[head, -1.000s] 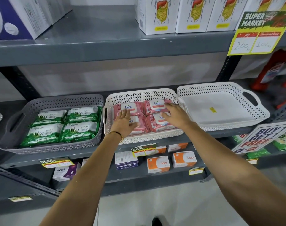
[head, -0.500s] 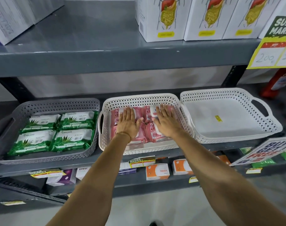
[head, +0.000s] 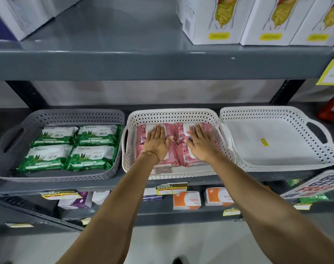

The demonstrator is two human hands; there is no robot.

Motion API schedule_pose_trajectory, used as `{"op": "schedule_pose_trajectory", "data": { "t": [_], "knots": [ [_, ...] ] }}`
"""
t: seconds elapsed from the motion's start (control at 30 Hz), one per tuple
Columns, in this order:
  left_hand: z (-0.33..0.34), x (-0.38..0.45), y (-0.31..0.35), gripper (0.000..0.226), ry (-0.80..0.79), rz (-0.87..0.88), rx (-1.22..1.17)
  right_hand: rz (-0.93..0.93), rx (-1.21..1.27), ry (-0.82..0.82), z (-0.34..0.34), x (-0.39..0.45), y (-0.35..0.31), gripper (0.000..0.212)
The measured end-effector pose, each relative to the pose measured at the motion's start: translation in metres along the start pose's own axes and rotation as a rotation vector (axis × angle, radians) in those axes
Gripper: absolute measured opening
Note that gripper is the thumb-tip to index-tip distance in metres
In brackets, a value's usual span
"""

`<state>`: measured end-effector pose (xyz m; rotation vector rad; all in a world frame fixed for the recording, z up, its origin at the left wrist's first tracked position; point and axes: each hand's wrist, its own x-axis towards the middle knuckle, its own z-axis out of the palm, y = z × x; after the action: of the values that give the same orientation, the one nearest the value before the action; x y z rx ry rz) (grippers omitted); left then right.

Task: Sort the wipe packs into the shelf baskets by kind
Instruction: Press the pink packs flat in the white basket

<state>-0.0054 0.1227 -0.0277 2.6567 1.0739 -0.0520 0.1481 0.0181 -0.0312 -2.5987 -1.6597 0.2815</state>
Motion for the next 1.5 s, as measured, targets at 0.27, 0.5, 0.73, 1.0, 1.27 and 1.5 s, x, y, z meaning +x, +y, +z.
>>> {"op": "schedule_pose_trajectory", "data": {
  "t": [0.27, 0.5, 0.73, 1.0, 1.27, 1.5],
  "knots": [
    [-0.061, -0.023, -0.075, 0.055, 0.230, -0.014, -0.159, 0.032, 0.391, 0.334, -0.036, 0.008, -0.085, 0.052],
    [-0.092, -0.074, -0.218, 0.056, 0.220, -0.046, -0.084, -0.057, 0.610, 0.367, -0.030, 0.012, -0.230, 0.044],
    [-0.100, -0.115, -0.329, 0.070, -0.104, -0.099, -0.193, -0.092, 0.396, -0.079, 0.002, 0.002, -0.312, 0.069],
    [-0.095, -0.134, -0.345, 0.079, -0.118, 0.032, -0.054, -0.127, 0.215, -0.145, 0.014, -0.001, -0.332, 0.069],
    [-0.099, -0.135, -0.350, 0.066, -0.111, 0.073, -0.015, -0.157, 0.189, -0.109, 0.013, 0.000, -0.327, 0.066],
    [-0.100, -0.135, -0.348, 0.069, -0.112, 0.040, -0.048, -0.183, 0.165, -0.115, 0.011, 0.001, -0.328, 0.064]
  ]
}}
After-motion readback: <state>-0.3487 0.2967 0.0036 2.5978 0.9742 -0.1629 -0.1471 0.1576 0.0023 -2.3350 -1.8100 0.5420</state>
